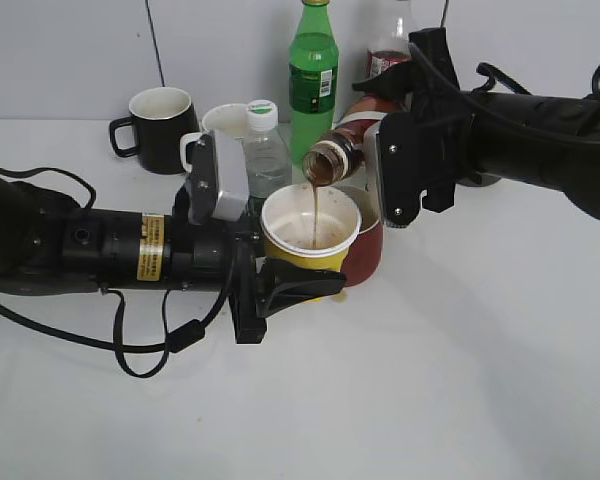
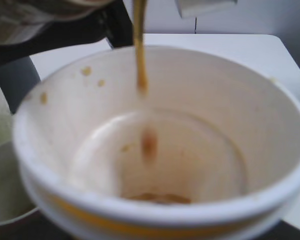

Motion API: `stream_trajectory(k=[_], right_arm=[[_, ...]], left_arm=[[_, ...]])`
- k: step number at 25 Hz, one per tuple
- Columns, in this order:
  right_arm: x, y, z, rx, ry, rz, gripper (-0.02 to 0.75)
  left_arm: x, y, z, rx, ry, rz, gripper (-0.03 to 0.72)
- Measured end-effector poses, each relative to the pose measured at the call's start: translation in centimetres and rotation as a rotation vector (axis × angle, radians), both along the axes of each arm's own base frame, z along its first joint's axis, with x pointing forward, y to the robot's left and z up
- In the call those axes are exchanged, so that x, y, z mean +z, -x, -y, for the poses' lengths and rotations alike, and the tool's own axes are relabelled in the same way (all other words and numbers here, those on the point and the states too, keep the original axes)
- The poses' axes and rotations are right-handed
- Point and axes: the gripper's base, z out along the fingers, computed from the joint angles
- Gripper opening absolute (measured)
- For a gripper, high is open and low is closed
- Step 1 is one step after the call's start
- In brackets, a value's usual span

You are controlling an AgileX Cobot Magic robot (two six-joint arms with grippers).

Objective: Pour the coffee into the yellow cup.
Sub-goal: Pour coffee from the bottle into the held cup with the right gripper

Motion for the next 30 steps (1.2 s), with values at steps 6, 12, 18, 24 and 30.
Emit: stream_trajectory(k=[6, 12, 18, 24, 30], right_arm=[[0.0, 0.0, 0.0, 0.006, 0.014, 0.011, 0.503], [0.0, 0.0, 0.0, 0.008, 0.019, 0.015, 0.503], [0.0, 0.0, 0.0, 0.009, 0.023, 0.018, 0.503], [0.0, 0.0, 0.0, 0.01, 0.025, 0.019, 0.503], [0.0, 0.0, 0.0, 0.014, 0.034, 0.027, 0.503]], left_arm=[[-0.02, 0.04, 0.0, -0.002, -0.001, -0.01, 0.377], [-0.03, 0.06, 0.0, -0.004, -0.002, -0.012, 0.377], [-0.03, 0.06, 0.0, -0.004, -0.002, -0.012, 0.377], [-0.03, 0.06, 0.0, -0.004, -0.002, -0.012, 0.377], [-0.03, 0.06, 0.0, -0.003, -0.001, -0.013, 0.373]])
